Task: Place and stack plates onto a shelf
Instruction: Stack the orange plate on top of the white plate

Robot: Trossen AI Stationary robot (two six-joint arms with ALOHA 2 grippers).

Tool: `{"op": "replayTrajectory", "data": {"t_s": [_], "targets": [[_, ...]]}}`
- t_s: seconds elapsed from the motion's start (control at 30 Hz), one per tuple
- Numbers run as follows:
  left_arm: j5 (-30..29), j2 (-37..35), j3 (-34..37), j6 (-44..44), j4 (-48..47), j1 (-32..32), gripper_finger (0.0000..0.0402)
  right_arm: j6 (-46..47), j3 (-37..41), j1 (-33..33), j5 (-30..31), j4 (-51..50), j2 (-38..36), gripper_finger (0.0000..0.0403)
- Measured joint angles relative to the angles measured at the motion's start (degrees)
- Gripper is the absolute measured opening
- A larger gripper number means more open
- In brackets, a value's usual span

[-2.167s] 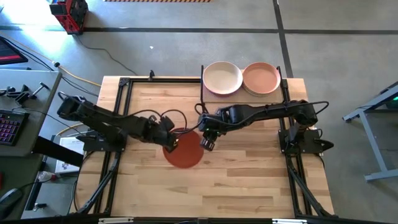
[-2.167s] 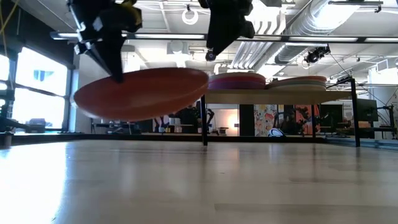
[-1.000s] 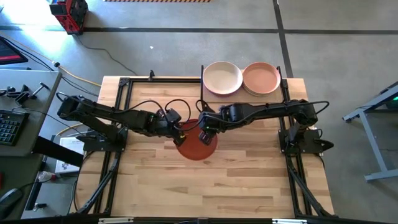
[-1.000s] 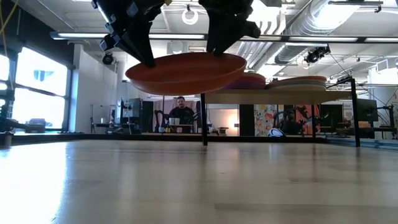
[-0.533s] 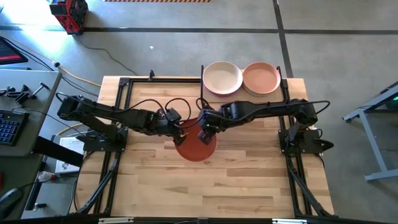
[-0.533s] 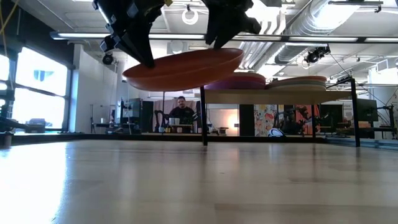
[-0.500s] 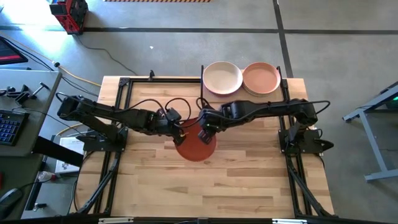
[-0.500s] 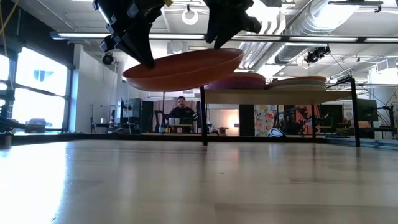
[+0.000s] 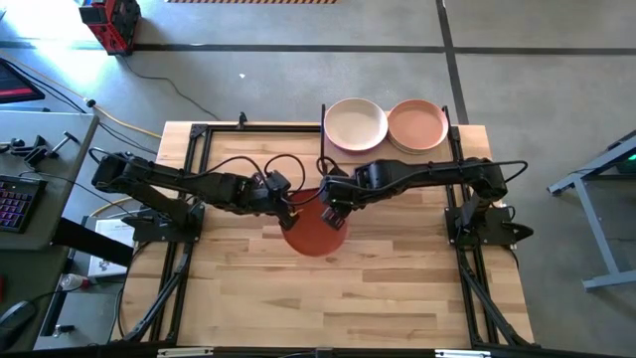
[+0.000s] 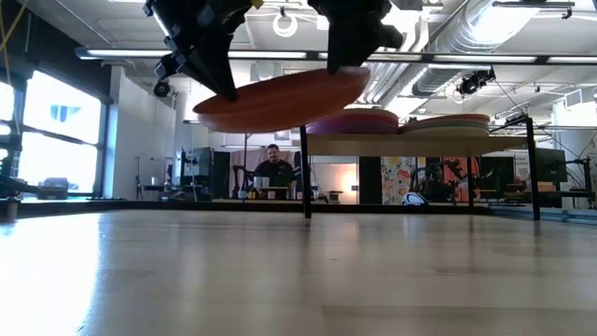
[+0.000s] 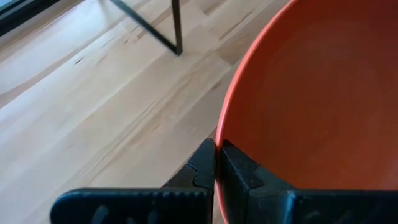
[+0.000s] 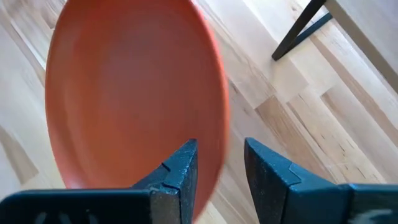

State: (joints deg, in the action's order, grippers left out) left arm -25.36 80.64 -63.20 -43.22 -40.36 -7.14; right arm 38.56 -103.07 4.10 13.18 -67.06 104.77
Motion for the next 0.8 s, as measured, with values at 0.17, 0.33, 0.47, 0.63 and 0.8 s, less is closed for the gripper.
{"op": "replayTrajectory", "data": {"t_s": [0.17, 0.33, 0.47, 0.63, 0.8], "targets": [[0.0, 0.0, 0.0, 0.8, 2.7, 0.0, 0.0, 0.0, 0.1, 0.0, 0.3, -0.1, 0.0, 0.0109], [0.3, 0.0, 0.0, 2.9, 4.1, 0.1, 0.0, -0.5, 0.1, 0.0, 0.3, -1.1, 0.0, 0.0069], [0.4, 0.0, 0.0, 2.8, 4.3, 0.4, 0.0003, -1.7, 0.1, 0.0, 0.6, -1.2, 0.0, 0.001], [0.5, 0.0, 0.0, 2.9, 4.4, 1.0, 0.0015, -2.4, 0.2, -0.1, 0.8, -1.2, 0.0, 0.0008], [1.9, 0.0, 0.0, 1.8, 4.7, 2.0, 0.0022, -2.3, 0.2, -0.4, 0.7, -1.4, 0.0, 0.0003]]}}
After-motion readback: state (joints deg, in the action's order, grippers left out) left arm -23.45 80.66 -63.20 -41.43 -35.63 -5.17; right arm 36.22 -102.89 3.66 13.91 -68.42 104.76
